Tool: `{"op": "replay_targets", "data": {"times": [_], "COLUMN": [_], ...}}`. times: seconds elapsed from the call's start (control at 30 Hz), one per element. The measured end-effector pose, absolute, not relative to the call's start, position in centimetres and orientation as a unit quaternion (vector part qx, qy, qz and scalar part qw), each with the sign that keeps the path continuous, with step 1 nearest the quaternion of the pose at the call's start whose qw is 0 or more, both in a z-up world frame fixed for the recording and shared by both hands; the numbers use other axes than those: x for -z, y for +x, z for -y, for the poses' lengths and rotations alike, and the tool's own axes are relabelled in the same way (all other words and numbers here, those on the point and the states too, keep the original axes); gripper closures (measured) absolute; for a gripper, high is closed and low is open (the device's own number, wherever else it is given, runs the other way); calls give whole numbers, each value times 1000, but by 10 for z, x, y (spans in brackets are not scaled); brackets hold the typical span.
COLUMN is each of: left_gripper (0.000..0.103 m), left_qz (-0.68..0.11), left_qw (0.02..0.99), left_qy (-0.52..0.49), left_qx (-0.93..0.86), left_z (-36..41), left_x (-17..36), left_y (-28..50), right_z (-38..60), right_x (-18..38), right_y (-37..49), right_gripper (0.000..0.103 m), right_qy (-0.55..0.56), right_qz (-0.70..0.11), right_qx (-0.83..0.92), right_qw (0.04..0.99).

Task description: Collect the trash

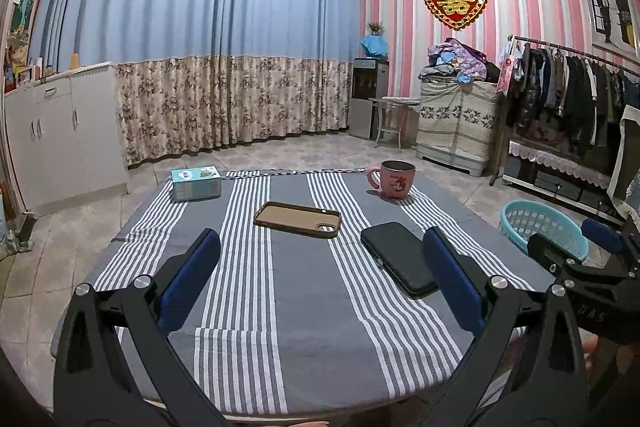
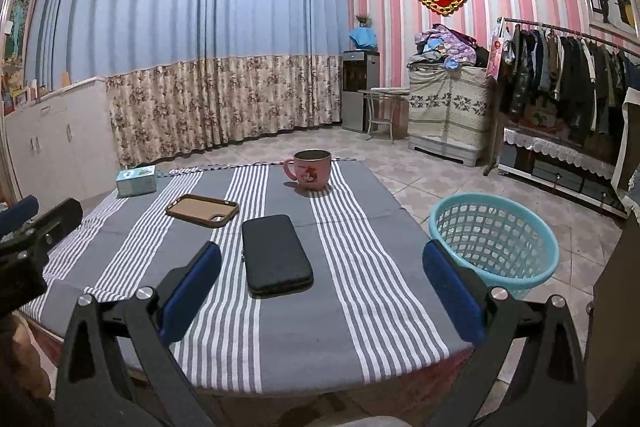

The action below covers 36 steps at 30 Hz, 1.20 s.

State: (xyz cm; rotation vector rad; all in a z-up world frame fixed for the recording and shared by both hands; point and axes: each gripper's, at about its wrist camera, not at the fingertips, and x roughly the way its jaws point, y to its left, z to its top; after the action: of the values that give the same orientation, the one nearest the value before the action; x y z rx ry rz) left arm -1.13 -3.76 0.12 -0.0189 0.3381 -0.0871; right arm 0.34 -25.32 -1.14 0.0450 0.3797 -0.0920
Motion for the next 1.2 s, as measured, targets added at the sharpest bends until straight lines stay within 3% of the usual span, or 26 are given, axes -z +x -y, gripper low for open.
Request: {"op": "replay_targets", "data": {"times": [1.2], "left_gripper": [5], "left_qz": [-156], "left_qw": [986], "left_qy": [8], "left_qx": [58], "left_z": [49], "left_x": [-5], "left_y": [-20], "right_z": [259], "right_x": [10], "right_y": [-6], "right_gripper": [5], "right_qy": [21], "right_qz": [-177], "right_qx": [69], "right_qw": [982]}}
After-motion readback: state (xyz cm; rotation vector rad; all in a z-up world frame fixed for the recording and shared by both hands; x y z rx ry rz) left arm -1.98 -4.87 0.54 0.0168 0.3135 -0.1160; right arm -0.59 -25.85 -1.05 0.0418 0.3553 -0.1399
